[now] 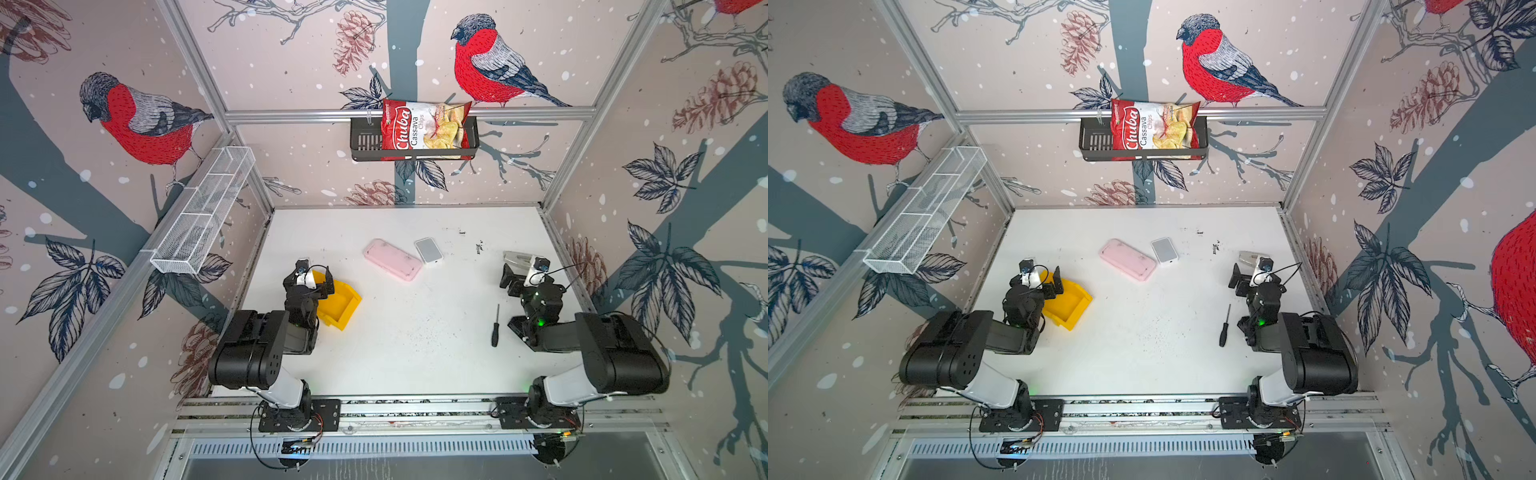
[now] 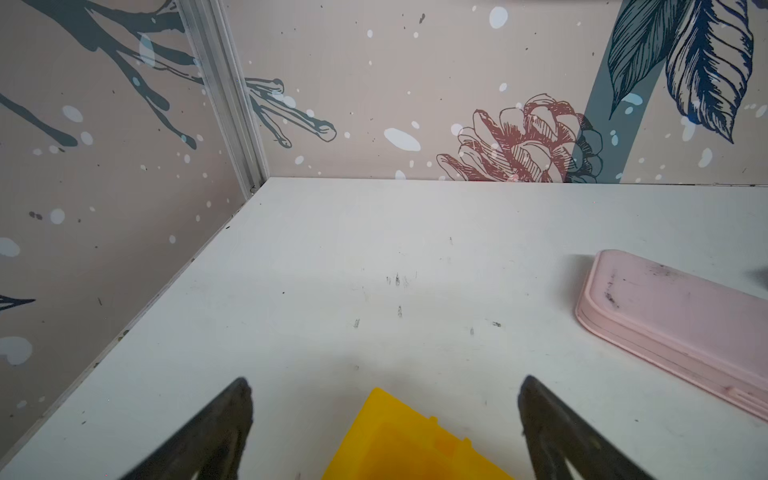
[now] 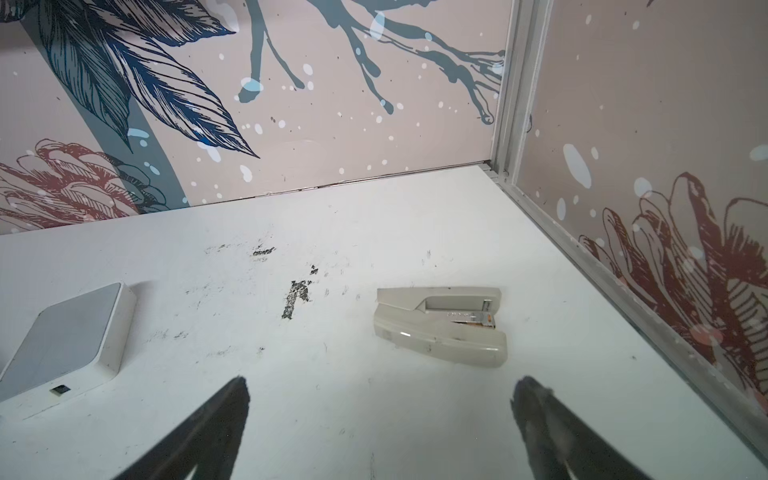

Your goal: Put the screwdriver in the bin

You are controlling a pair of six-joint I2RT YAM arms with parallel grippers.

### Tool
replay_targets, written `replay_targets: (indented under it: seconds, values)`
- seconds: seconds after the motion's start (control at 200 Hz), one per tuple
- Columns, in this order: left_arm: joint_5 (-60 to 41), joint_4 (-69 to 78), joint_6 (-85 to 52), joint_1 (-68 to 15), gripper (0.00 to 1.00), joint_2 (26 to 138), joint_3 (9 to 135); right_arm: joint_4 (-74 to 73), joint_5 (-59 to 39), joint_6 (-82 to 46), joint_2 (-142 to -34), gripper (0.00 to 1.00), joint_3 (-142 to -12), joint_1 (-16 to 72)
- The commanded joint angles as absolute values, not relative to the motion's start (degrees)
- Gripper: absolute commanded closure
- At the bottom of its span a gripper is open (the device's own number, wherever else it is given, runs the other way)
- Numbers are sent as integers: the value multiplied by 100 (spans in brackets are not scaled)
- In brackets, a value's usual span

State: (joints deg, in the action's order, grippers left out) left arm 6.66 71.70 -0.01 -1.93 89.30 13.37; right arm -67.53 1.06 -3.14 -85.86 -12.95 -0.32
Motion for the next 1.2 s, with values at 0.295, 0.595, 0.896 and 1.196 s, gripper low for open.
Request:
replay_targets:
  seconds: [0.295,0.595,0.896,1.196]
  values:
    - [709,7497,24,-191,2,8916,1334,-6885,175,-334,-8569,1,-1310,-26]
    - [707,7498,18,-192,2,8921,1322,-6882,169,-334,-8569,1,-1314,-26]
    - [695,7532,18,-186,2,8912,1310,-6792,371,-404,-8595,0,-1372,-20]
    - [843,6579,173,-367,2,7788,1339,-6365,254,-185,-8101,0,-1406,89]
